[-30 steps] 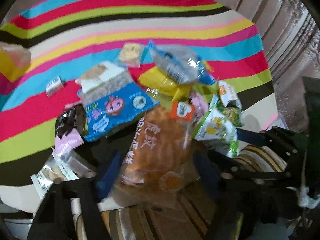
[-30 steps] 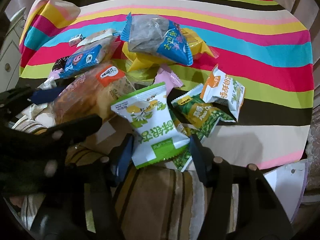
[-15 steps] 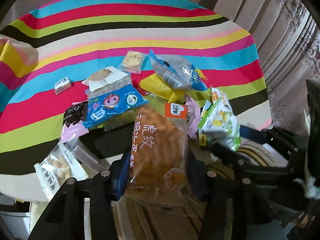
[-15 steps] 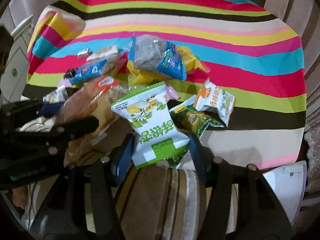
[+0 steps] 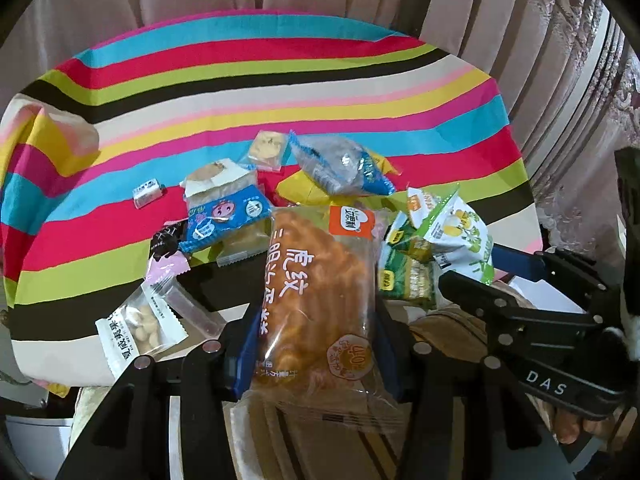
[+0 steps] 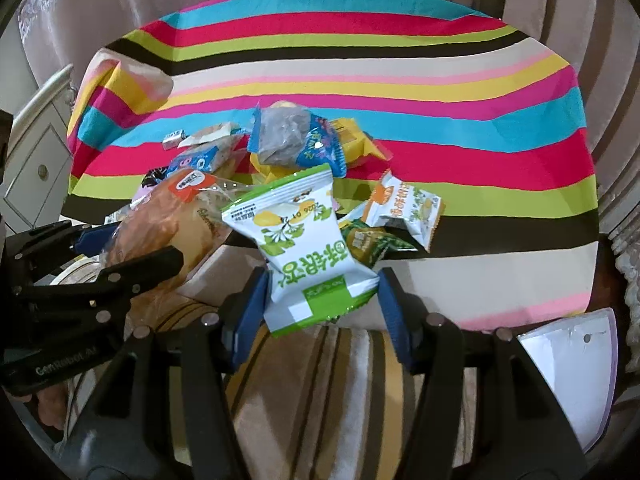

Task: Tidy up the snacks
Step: 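Grasp the tiger-stripe bread packet with left tool while right tool grasps green-white snack packet, then carry both packets over the white box and open both tools to drop them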

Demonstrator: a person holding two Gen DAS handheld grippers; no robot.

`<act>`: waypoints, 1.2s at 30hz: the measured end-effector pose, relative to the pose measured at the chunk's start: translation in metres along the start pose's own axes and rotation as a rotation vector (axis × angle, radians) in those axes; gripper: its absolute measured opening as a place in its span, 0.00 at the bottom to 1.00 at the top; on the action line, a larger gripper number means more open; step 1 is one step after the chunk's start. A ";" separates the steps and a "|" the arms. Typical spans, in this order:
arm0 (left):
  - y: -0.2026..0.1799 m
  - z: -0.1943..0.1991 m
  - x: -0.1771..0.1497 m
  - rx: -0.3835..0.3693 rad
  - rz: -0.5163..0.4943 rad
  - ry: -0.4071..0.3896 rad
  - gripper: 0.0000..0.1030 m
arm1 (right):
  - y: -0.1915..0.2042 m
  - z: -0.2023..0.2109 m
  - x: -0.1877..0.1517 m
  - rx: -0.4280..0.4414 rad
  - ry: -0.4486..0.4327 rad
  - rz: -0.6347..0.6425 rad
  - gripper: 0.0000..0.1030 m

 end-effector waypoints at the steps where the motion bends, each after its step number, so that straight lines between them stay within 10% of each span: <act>1: -0.003 0.002 0.000 -0.003 -0.005 -0.004 0.48 | -0.002 0.002 0.000 0.001 -0.005 -0.006 0.58; 36: -0.248 -0.017 0.006 -0.363 -0.317 0.104 0.49 | -0.228 0.083 -0.073 -0.294 -0.096 -0.441 0.59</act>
Point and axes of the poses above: each gripper's, at about its wrist camera, not at the fingertips, and z roughly against the way its jaws point, y to its left, x to its top, the point moved 6 cm from there along -z, roughly the way its jaws point, and after that the axes turned 1 degree about -z, right-handed, at the moved point
